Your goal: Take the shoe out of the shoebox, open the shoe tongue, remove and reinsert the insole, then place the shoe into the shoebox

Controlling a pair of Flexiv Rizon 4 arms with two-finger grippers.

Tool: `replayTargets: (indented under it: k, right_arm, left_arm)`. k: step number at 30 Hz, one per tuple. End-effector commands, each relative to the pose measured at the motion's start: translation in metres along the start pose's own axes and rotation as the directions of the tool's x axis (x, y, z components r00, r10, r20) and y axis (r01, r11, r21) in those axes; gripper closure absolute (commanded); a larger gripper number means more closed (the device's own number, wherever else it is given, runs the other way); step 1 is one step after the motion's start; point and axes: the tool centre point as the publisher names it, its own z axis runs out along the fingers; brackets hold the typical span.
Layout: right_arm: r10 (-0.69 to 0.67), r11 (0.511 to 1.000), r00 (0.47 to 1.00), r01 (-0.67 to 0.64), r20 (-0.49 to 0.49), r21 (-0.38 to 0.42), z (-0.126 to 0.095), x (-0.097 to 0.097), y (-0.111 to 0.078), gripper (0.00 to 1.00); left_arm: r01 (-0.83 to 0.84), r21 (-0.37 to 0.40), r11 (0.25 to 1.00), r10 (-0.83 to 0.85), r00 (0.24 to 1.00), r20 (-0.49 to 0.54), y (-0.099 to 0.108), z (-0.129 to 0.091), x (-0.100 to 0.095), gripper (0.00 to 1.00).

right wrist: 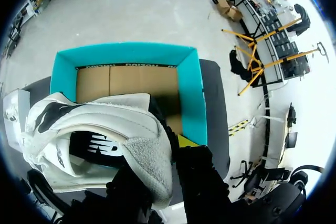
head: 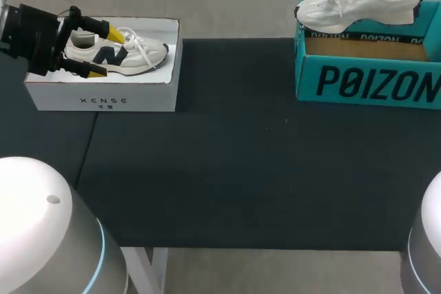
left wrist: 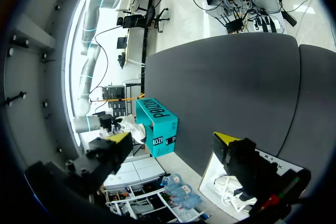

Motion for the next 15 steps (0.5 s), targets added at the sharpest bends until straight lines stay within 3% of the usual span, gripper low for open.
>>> replayTargets:
  k: [1,7,15]
  right_arm:
    - [0.001,1.0,1.0,-0.001,-0.001,-0.003,-0.001,0.0,-0.001,1.0]
    - [0.001,1.0,1.0,-0.001,-0.001,-0.003,-0.001,0.0,-0.001,1.0]
    - [0.035,0.999,0.998,-0.037,-0.048,-0.024,0.027,-0.044,0.005,1.0]
  left_arm:
    - [-0.001,0.0,1.0,0.001,1.0,-0.003,0.0,0.0,0.0,0.0]
    - [-0.001,0.0,1.0,0.001,1.0,-0.003,0.0,0.0,0.0,0.0]
    - [-0.001,0.0,1.0,0.001,1.0,-0.003,0.0,0.0,0.0,0.0]
